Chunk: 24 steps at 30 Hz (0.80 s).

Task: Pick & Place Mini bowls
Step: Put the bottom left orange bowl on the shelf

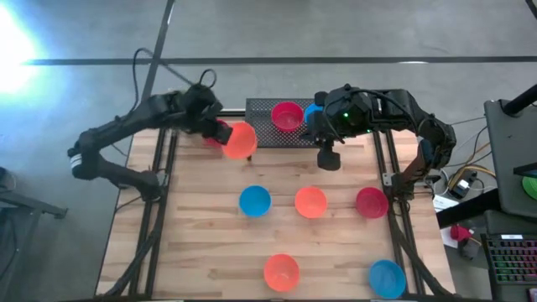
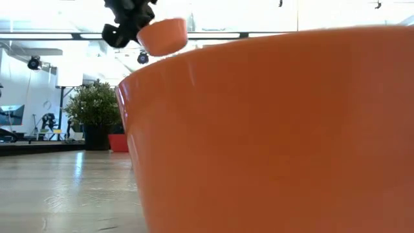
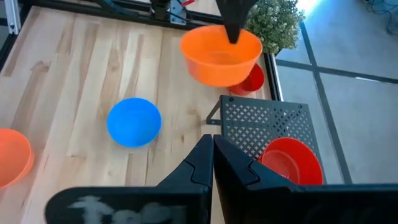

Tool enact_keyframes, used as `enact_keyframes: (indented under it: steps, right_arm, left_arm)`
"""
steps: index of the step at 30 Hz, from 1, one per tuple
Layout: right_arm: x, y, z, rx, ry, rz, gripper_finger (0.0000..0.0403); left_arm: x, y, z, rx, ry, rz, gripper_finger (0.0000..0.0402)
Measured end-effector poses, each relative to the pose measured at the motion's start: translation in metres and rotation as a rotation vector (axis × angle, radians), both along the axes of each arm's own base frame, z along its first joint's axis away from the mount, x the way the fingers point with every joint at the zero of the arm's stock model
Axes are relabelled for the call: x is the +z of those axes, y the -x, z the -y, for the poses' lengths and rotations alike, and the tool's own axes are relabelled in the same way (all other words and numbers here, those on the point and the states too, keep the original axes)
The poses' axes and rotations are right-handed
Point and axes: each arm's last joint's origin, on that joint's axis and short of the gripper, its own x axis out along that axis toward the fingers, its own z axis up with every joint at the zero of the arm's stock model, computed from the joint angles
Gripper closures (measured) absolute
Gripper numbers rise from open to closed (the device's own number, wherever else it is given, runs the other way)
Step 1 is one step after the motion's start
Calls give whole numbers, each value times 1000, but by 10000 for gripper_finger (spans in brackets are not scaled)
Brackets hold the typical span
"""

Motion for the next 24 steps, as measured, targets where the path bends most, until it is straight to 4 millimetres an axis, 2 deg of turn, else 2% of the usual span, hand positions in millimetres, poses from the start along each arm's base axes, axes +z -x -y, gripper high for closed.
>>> enact_keyframes:
  steps: [5, 11, 19, 24]
  right_arm:
    - [0, 0, 0, 0, 0, 0, 394]
    - [0, 0, 0, 0, 0, -2, 394]
    - [0, 0, 0, -3, -3, -1, 394]
    - [0, 0, 0, -5, -6, -1, 394]
  left_arm:
    - [-10, -11, -18, -106, 91, -108, 401]
    - [-23, -19, -41, -111, 111, -186, 401]
    - [-32, -25, -71, -56, 138, -203, 401]
    - [-31, -39, -91, -26, 105, -156, 401]
